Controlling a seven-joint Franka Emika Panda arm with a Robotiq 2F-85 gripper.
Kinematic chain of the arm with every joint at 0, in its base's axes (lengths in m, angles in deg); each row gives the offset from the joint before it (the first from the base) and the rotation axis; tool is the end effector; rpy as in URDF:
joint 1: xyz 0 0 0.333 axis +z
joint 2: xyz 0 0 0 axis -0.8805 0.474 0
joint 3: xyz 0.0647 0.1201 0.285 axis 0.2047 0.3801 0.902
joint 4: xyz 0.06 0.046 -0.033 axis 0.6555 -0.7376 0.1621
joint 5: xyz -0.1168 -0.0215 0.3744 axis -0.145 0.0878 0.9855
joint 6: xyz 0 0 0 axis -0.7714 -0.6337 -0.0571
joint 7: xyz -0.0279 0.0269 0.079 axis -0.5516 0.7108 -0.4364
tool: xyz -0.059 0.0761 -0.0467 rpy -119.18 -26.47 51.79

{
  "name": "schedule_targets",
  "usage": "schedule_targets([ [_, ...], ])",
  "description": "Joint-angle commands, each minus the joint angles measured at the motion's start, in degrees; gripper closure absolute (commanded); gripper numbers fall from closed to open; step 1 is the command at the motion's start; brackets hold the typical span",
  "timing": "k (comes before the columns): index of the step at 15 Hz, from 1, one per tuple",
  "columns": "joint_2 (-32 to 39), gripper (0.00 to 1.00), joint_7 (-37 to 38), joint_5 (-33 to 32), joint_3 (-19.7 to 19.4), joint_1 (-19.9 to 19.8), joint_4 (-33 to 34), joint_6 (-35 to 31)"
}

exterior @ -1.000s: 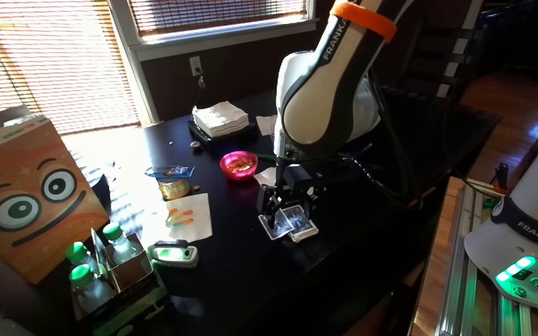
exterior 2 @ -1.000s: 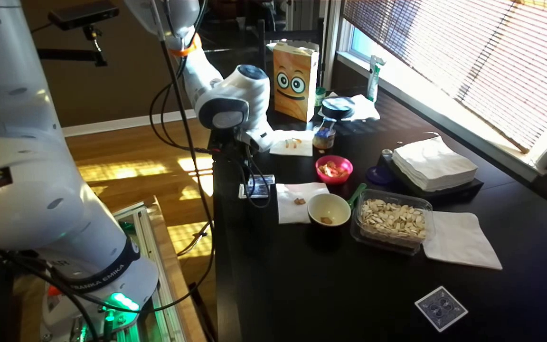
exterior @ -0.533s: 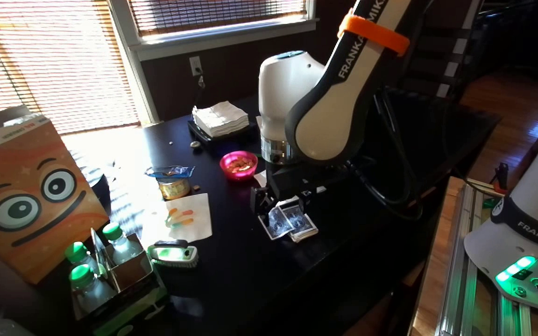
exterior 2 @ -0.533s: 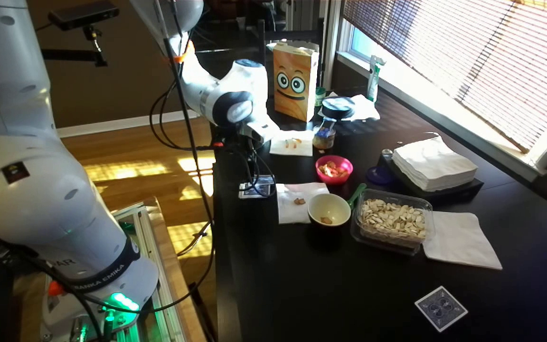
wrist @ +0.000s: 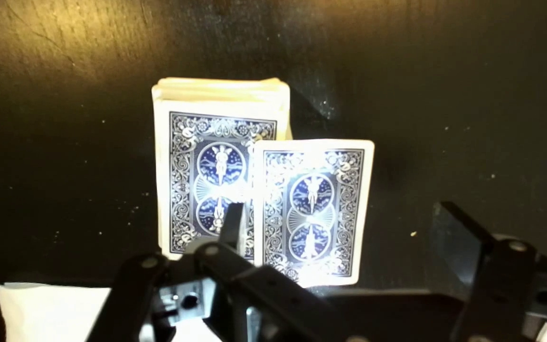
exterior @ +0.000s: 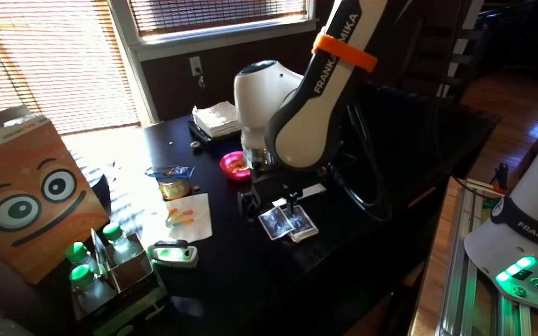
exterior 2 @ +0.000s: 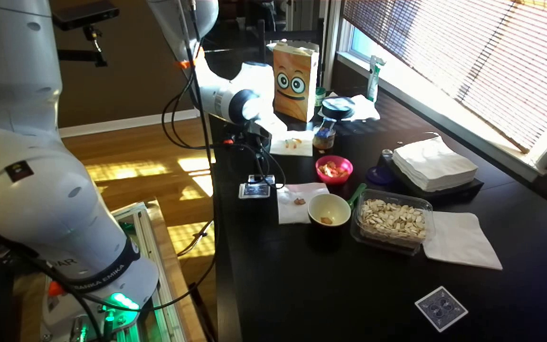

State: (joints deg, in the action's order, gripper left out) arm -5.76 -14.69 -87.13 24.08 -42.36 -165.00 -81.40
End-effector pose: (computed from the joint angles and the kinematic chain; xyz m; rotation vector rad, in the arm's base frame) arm 0.4528 0.1780 0.1651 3.0241 -0.7573 -0.0859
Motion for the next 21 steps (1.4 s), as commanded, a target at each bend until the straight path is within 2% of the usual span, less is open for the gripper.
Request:
schedule_targets([
  [1,3.73,0.0,2.39,-2.34,-1.39,1.39,4.5,3.36],
  [7,6.7,0.01,2.14,-2.15,-2.24,1.7,7.61,6.06],
  [9,7.38,0.06,2.0,-2.09,-2.38,1.73,8.32,6.65],
  [10,7.64,0.15,1.94,-2.08,-2.41,1.75,8.59,6.87],
  [12,8.09,0.18,1.77,-1.95,-2.37,1.74,9.05,7.17],
  [13,8.14,0.27,1.74,-1.95,-2.36,1.8,9.27,7.17],
  [14,8.1,0.26,1.71,-1.94,-2.33,1.8,9.37,7.43],
  [16,8.01,0.37,1.63,-1.93,-2.24,1.81,9.58,7.67],
  [18,7.8,0.43,1.62,-1.98,-2.24,1.81,9.52,7.91],
  [19,7.71,0.49,1.66,-2.03,-2.28,1.84,9.51,7.9],
  [21,7.5,0.54,1.69,-2.11,-2.35,1.84,9.39,7.98],
])
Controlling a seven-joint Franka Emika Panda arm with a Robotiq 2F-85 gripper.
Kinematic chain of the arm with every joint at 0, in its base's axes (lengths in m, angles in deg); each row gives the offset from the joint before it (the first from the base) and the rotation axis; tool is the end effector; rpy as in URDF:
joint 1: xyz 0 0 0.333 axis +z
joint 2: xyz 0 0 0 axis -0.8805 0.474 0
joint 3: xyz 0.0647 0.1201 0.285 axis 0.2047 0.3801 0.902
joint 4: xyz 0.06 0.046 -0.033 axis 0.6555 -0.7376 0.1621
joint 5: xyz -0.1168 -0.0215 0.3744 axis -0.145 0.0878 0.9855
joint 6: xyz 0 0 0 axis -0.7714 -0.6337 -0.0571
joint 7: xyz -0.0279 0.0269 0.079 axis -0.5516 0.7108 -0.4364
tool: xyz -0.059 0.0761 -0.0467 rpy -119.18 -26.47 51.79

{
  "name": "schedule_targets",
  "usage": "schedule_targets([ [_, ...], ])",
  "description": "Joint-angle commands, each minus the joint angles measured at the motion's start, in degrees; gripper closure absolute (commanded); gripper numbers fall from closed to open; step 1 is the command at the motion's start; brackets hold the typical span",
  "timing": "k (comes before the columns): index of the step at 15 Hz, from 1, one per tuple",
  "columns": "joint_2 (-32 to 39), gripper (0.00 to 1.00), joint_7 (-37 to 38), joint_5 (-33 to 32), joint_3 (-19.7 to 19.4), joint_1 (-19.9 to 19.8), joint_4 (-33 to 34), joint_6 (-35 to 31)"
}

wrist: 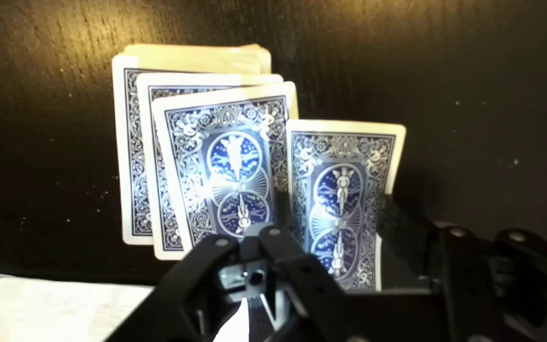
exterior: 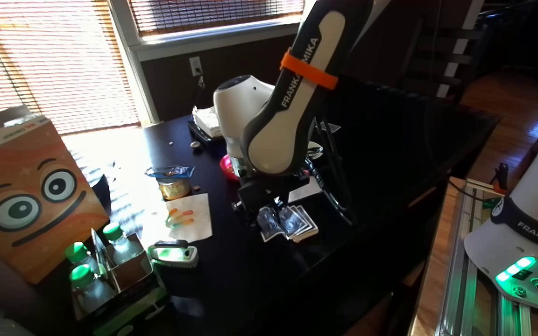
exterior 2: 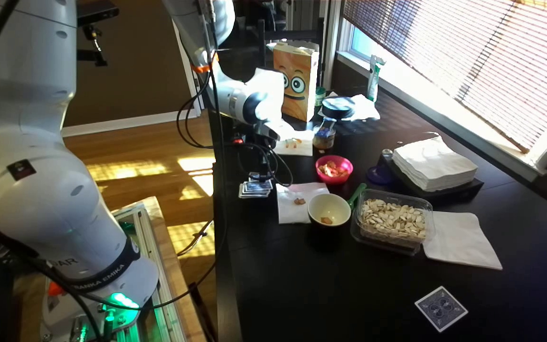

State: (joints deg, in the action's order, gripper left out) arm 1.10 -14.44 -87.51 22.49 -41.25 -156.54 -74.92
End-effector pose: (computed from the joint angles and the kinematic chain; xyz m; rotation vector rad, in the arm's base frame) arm 0.4825 0.1843 0.1408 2.9613 -0.7504 -0.1810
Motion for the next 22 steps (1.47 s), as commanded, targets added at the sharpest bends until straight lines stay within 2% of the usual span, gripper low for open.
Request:
schedule_targets([
  [1,0.55,0.53,1.52,-1.81,-0.83,0.77,0.86,1.56],
  [6,-0.5,0.52,1.97,-2.43,-1.55,0.94,-0.1,2.16],
  [7,-0.75,0.63,2.21,-2.67,-1.82,1.02,-0.37,2.28],
  [9,-1.49,0.7,2.52,-3.12,-2.21,1.01,-1.08,2.41],
  [10,-1.93,0.71,2.82,-3.47,-2.47,1.05,-1.38,2.48],
  [11,-2.26,0.72,3.11,-3.77,-2.63,1.03,-1.58,2.66],
  [16,-4.14,0.59,4.51,-5.31,-3.18,0.83,-3.6,3.12],
  [18,-4.96,0.59,5.07,-5.74,-3.14,0.68,-4.58,3.02],
  [21,-6.11,0.69,5.42,-5.38,-2.66,0.24,-6.31,2.78],
  [22,-6.32,0.69,5.35,-5.12,-2.45,0.05,-6.88,2.63],
])
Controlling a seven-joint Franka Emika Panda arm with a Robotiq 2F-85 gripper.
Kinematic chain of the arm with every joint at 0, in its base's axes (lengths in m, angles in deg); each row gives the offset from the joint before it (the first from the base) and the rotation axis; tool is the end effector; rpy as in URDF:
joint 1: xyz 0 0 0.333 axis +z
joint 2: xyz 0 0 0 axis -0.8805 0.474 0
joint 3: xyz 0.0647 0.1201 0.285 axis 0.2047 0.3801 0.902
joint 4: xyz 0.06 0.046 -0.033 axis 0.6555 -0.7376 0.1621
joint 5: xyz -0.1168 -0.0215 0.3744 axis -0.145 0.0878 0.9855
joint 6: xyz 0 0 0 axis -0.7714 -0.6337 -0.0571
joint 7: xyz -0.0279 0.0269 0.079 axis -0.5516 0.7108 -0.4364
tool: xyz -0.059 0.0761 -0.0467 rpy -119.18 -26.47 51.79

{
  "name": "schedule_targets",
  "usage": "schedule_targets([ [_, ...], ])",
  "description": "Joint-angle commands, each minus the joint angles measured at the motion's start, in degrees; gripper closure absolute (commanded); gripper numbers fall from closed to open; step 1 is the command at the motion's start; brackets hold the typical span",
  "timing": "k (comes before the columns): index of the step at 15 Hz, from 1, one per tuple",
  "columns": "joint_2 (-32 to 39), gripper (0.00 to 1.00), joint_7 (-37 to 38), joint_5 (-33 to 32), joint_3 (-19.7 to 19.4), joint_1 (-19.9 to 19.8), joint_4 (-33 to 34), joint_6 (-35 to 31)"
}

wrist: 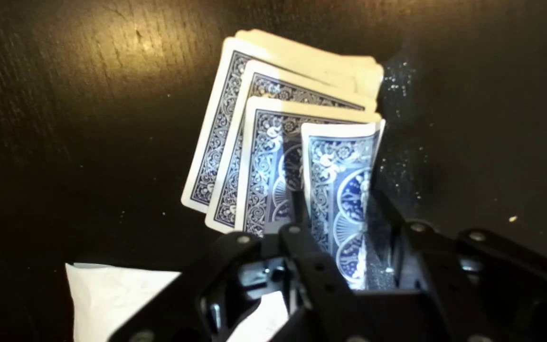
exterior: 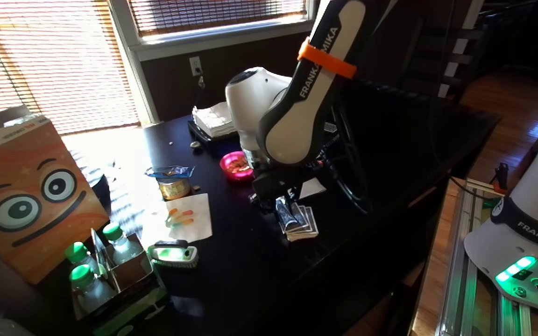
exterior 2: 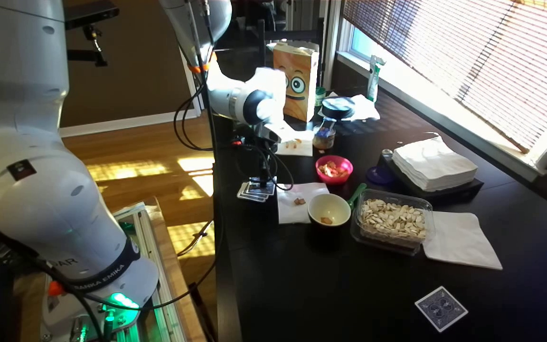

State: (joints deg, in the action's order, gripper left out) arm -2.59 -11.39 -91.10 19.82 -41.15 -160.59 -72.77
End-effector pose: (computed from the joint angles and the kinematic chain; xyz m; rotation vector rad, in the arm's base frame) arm 0.4682 0.1545 0.1498 2.8815 -0.7928 -0.1877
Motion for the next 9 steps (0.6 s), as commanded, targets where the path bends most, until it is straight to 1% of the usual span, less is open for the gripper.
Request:
schedule_targets([
  [1,-2.79,0.76,2.46,-1.45,0.34,-0.13,-3.33,0.39],
  [2,-2.98,0.72,2.62,-1.36,0.42,-0.22,-3.87,0.22],
  [3,-3.1,0.71,2.84,-1.35,0.45,-0.27,-4.27,0.07],
  [5,-3.27,0.45,3.53,-1.46,0.45,-0.31,-4.95,0.04],
  [8,-3.59,0.27,4.27,-1.61,0.4,-0.36,-5.83,-0.15],
  [9,-3.62,0.18,4.59,-1.75,0.33,-0.31,-6.03,-0.07],
])
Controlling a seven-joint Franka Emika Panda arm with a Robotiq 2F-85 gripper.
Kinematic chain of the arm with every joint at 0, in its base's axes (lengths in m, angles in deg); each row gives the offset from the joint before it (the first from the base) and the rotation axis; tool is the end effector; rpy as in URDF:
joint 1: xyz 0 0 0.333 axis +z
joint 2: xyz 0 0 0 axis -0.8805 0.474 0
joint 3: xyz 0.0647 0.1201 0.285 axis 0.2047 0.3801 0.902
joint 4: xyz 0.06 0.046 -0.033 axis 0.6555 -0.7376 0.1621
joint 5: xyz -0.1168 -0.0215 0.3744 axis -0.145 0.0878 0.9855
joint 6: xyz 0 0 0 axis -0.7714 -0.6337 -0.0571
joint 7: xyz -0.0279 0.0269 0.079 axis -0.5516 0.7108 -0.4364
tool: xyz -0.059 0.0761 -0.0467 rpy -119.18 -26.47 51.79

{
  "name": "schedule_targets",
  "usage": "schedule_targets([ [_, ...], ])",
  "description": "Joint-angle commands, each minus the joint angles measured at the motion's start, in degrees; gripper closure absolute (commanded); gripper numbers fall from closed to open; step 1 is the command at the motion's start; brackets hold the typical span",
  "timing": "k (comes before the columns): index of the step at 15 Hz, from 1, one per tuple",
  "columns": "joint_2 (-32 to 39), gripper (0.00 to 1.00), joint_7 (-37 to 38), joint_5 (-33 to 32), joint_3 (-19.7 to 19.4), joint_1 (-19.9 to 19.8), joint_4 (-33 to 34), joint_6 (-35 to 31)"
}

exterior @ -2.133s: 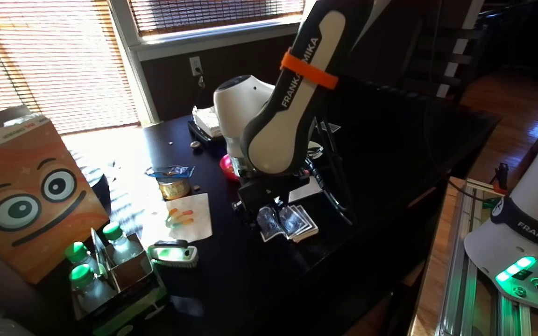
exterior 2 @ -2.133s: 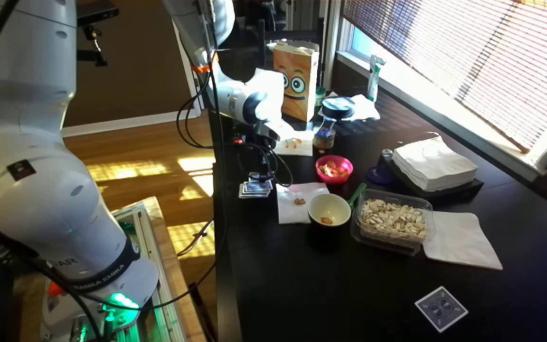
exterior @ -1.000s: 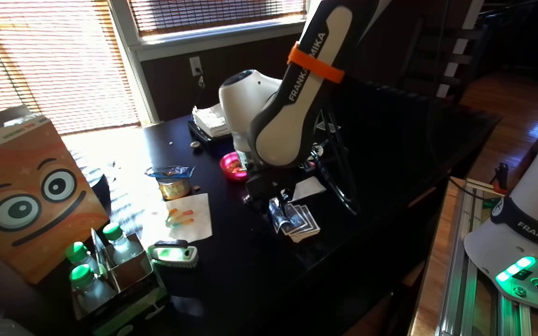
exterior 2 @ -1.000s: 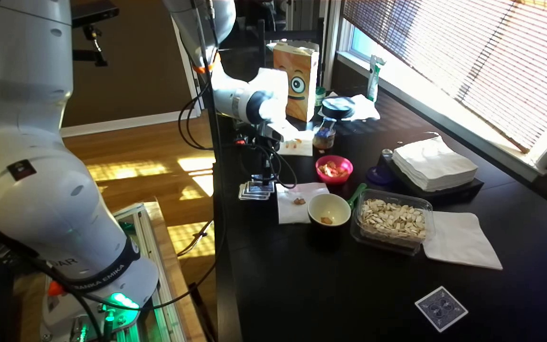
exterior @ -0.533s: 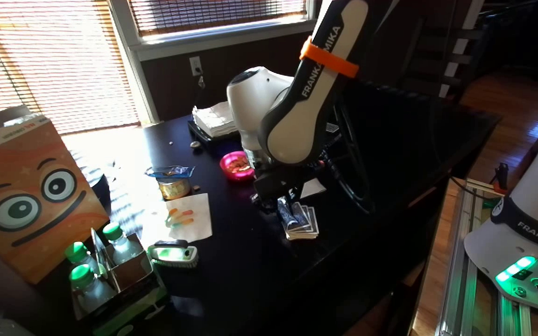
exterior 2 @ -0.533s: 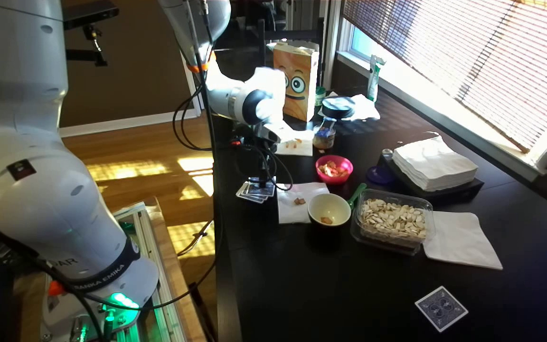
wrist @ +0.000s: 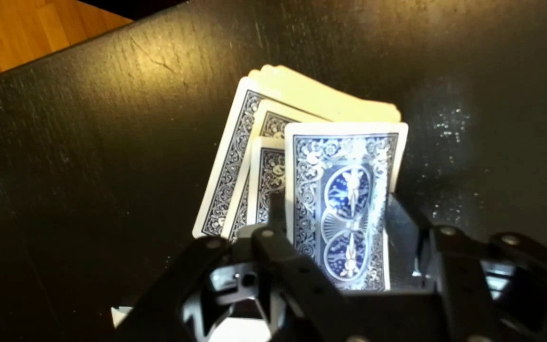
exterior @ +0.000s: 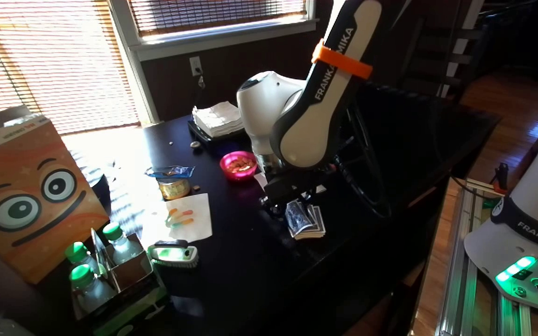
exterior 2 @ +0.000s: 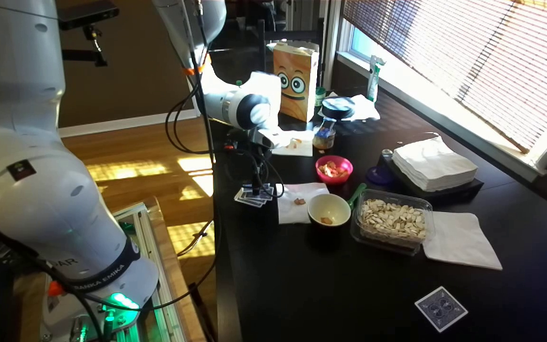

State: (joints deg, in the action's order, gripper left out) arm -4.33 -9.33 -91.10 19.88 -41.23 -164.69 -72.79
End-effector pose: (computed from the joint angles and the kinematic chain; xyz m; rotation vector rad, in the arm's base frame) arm 0.4433 0.1459 0.1440 2.8403 -0.8370 -0.2336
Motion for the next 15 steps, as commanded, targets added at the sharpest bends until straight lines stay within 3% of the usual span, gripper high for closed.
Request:
schedule_targets([
  [1,-1.91,0.12,2.81,-1.81,0.23,-0.2,-2.11,0.0],
  [2,-2.0,0.04,3.13,-1.77,0.21,-0.21,-2.38,-0.05],
  [4,-2.25,0.0,3.93,-1.62,0.21,-0.28,-2.98,-0.07],
  [15,-1.75,0.0,8.16,-0.66,0.17,-1.23,-6.04,-6.62],
])
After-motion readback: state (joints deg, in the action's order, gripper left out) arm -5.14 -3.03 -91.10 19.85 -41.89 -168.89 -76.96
